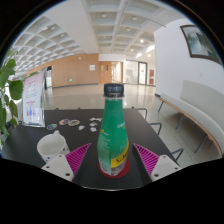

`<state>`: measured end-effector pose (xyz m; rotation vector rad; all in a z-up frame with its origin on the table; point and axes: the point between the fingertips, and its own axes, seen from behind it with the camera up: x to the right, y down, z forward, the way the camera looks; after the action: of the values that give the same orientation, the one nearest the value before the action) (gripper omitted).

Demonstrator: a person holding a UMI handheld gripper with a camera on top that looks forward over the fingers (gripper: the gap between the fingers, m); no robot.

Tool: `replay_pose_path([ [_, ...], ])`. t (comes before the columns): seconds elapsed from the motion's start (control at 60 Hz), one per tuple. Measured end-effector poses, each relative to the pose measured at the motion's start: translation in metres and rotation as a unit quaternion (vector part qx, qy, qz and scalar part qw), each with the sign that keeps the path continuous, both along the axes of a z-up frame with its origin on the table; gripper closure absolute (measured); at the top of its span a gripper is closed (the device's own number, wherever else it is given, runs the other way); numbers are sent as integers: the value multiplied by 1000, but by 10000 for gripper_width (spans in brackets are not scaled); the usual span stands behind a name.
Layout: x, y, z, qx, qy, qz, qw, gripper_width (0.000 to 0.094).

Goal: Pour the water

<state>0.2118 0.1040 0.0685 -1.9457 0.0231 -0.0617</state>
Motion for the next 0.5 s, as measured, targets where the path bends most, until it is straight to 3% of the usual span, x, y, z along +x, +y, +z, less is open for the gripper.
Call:
replay_pose_path([
  [0.05, -1, -13, 7, -1, -4, -3, 1000, 71],
  [0.35, -32, -179, 74, 2, -20, -8, 1000, 85],
  [0.5, -66, -274, 100, -2, -22, 19, 1000, 80],
])
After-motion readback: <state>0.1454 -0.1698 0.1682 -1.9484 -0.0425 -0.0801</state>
